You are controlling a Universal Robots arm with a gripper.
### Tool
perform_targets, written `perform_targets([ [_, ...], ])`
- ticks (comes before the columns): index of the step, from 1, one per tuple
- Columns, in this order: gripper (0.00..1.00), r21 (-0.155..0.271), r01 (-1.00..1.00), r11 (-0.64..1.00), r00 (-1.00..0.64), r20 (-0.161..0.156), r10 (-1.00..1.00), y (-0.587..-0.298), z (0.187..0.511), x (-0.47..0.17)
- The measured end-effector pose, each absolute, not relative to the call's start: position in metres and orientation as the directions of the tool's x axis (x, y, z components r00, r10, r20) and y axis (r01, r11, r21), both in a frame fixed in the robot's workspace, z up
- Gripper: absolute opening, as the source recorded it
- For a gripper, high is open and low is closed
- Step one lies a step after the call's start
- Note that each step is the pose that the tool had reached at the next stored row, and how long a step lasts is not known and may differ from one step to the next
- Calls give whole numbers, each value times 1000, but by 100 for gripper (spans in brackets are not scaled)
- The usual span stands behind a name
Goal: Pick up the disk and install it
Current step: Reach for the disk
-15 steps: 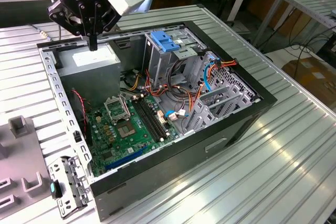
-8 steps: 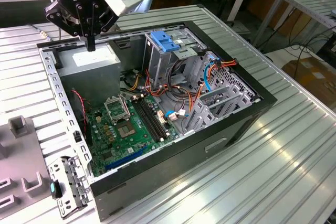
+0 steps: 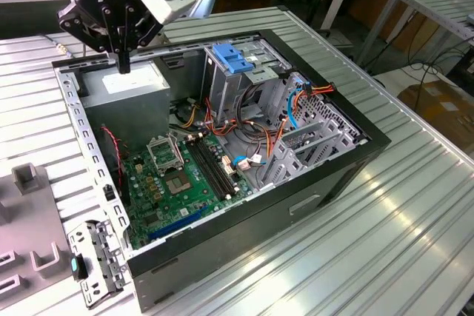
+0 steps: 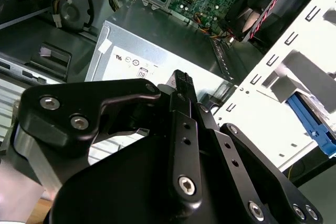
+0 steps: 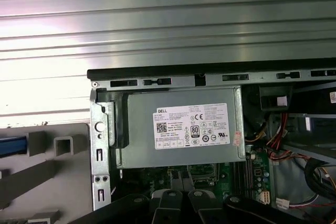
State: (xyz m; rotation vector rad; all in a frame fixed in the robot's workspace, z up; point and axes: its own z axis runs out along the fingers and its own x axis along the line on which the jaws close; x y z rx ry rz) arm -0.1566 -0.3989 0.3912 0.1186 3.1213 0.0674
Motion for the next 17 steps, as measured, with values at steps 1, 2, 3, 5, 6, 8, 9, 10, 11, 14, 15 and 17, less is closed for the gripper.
perform_targets([
  [1, 11, 44, 75, 996, -997, -15, 76, -399, 391, -157],
  [2, 11, 44, 75, 996, -997, -15, 76, -399, 391, -158],
  [3, 11, 44, 76, 996, -997, -15, 76, -399, 391, -158],
  [5, 11, 44, 75, 996, -997, -15, 76, -399, 391, -159],
  [6, 11, 44, 75, 996, -997, -15, 76, -399, 391, -160],
  [8, 11, 44, 76, 996, -997, -14, 76, -399, 391, -161],
  [9, 11, 44, 76, 996, -997, -14, 76, -399, 391, -161],
  [10, 11, 44, 76, 996, -997, -14, 76, -399, 391, -162],
  [11, 11, 44, 76, 996, -997, -13, 76, -399, 391, -163],
  [14, 11, 44, 76, 996, -997, -13, 76, -399, 391, -165],
  [15, 11, 43, 76, 996, -997, -13, 76, -399, 390, -165],
  [17, 11, 43, 76, 996, -997, -12, 76, -399, 390, -166],
])
